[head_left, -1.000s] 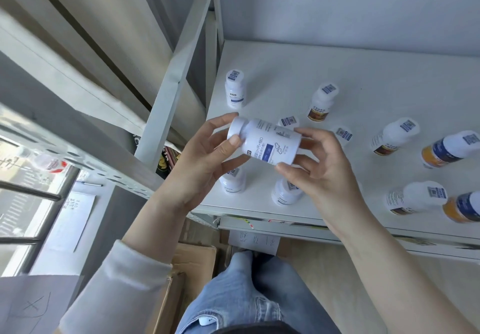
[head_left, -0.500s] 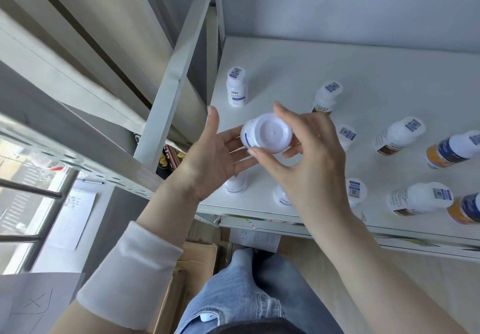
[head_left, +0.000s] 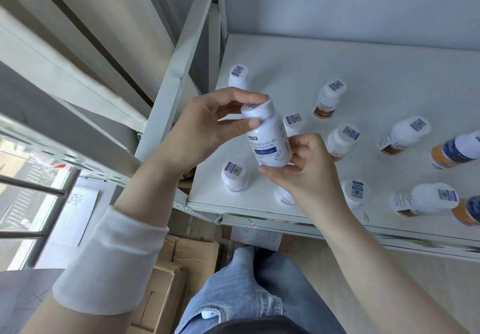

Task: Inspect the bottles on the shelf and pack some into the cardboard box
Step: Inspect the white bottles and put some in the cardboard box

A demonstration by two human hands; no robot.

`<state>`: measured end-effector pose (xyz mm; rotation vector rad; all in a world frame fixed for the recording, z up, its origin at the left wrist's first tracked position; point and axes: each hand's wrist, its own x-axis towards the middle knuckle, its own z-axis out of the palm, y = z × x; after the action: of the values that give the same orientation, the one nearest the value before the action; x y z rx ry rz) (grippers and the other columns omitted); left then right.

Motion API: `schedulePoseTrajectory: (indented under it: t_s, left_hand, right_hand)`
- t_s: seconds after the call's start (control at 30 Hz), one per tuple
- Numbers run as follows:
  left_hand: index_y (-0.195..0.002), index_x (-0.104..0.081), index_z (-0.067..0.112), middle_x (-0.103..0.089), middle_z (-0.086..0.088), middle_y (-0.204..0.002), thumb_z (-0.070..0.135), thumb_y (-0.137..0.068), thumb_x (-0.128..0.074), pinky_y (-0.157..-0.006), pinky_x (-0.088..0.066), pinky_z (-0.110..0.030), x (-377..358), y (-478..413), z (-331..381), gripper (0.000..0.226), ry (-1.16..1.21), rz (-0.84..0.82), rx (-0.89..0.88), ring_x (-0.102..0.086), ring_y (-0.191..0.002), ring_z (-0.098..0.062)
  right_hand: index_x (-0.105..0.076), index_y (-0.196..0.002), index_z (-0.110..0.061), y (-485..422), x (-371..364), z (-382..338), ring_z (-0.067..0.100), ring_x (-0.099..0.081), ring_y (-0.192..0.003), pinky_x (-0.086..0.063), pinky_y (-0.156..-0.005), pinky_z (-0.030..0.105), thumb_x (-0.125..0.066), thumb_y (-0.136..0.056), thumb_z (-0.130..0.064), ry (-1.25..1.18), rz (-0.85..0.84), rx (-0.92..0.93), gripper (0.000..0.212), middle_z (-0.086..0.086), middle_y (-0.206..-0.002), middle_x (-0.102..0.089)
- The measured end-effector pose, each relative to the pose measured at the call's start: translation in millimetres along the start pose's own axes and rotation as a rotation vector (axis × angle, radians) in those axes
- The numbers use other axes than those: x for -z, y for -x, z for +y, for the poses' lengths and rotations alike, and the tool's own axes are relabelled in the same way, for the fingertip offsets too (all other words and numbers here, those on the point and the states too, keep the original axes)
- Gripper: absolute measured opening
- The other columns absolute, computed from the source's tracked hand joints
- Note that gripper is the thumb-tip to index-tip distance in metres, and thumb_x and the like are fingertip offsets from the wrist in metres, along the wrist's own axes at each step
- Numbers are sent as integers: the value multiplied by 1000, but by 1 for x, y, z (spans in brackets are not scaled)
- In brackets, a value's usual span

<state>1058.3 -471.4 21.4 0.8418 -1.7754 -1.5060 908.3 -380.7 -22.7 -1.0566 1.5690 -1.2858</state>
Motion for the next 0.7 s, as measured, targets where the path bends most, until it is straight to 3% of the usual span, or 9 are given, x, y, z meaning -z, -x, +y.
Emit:
schedulePoseTrajectory:
  t_s: [0.07, 0.13, 0.2, 0.3, 0.4, 0.53, 0.7]
  left_hand:
    - [-102, -62, 31, -67, 16, -102, 10, -79, -69, -89, -48, -20, 3, -5, 1, 32, -107, -11, 14, -61, -104, -5]
    - [-107, -61, 32, -62, 6, -110, 11, -79, -71, -86, -47, -14, 3, -11, -5, 37, -290, 54, 29, -58, -102, -4]
    - [-116, -61, 22, -54, 0, -111, 6, -79, -70, -82, -46, -9, -1, -18, -17, 41, -528, 110, 33, -56, -100, -7]
    - [-123, -58, 9, -49, -9, -115, -4, -80, -65, -92, -41, -18, -7, -29, -43, 46, -730, 109, 89, -54, -106, -23]
    - [-124, -56, 6, -50, -16, -120, -6, -79, -64, -84, -28, -6, -10, -37, -62, 47, -792, 143, 143, -52, -100, -22]
    - [-121, -56, 6, -49, -17, -121, -8, -77, -65, -81, -25, -5, -6, -41, -72, 47, -811, 136, 148, -50, -94, -18]
    - [-122, -53, 10, -47, -15, -122, -3, -78, -66, -88, -28, -13, -2, -43, -80, 48, -837, 80, 147, -48, -113, -26]
  right_hand:
    - [-46, -92, -27, -7, 4, 2, 4, -63, -88, -51, -74, 17, -82, -62, -11, 97, -43, 9, 49, -4, -100, -61]
    - [-50, -108, -19, -16, 13, 2, 13, -56, -100, -49, -84, 25, -82, -64, -16, 368, -56, 90, 54, 1, -112, -55]
    - [-49, -119, -7, -27, 24, -1, 20, -48, -107, -39, -91, 24, -82, -63, -16, 635, -10, 248, 66, 11, -118, -50]
    - [-46, -125, -5, -43, 40, -13, 31, -45, -113, -31, -91, 25, -82, -64, -17, 845, 25, 309, 72, 17, -122, -47]
    - [-43, -129, -9, -56, 50, -20, 34, -40, -119, -35, -92, 38, -79, -69, -20, 930, 34, 297, 71, 16, -128, -42]
    - [-44, -129, -10, -69, 56, -19, 35, -40, -118, -37, -91, 40, -77, -72, -22, 957, 46, 312, 67, 16, -128, -43]
    - [-45, -128, -7, -84, 55, -16, 38, -37, -123, -37, -92, 43, -76, -73, -21, 984, 13, 306, 65, 19, -127, -44]
